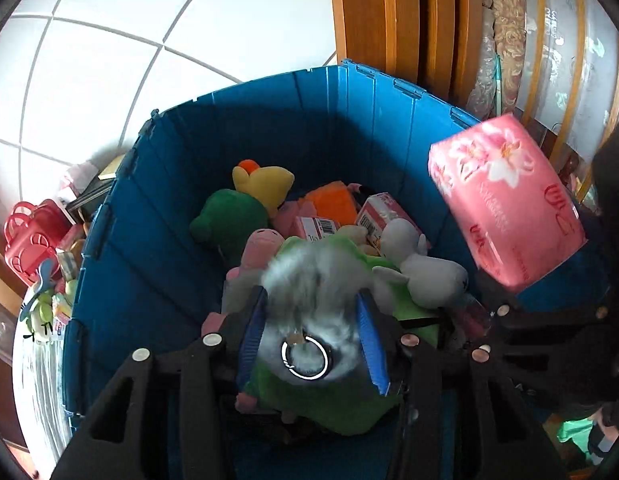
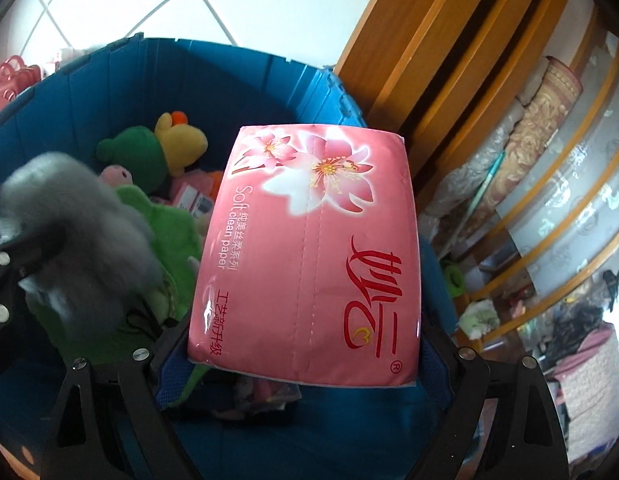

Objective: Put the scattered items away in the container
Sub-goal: 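Lower both items into the crate and open both tools to release, then withdraw both tools from the crate back over the items on the bed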

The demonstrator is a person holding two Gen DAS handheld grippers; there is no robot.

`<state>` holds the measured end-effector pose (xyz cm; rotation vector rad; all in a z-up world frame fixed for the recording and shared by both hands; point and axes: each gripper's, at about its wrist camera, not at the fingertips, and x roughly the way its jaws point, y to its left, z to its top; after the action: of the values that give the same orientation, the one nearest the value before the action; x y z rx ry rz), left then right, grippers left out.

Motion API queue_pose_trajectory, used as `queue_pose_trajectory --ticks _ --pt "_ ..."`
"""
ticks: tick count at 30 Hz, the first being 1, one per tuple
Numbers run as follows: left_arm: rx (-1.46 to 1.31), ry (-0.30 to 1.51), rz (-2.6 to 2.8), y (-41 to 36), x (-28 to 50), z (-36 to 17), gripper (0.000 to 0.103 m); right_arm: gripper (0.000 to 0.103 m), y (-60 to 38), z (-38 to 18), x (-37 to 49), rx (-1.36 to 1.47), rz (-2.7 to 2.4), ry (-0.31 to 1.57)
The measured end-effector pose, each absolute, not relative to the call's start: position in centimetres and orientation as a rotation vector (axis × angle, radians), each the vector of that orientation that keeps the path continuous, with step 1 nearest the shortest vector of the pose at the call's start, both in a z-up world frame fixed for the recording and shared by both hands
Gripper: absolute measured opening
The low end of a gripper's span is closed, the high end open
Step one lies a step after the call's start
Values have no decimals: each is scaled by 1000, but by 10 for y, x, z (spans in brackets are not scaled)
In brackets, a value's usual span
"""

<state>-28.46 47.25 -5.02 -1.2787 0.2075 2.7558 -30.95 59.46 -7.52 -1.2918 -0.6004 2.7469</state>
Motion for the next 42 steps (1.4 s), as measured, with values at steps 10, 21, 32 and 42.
queue_pose_trajectory --ticks 10,21,32,42 --pt "-1237 169 2734 470 -288 -46 60 92 596 -72 -315 -1302 2741 -571" --pt "-1220 149 2722 469 -288 -44 60 97 592 -70 -319 -1301 2736 -608" --pt "-1170 146 2769 467 -282 -42 60 98 597 -66 -303 -1242 2801 -539" --pt "-1031 104 2847 457 -234 -29 80 99 617 -23 -234 -942 3023 -372"
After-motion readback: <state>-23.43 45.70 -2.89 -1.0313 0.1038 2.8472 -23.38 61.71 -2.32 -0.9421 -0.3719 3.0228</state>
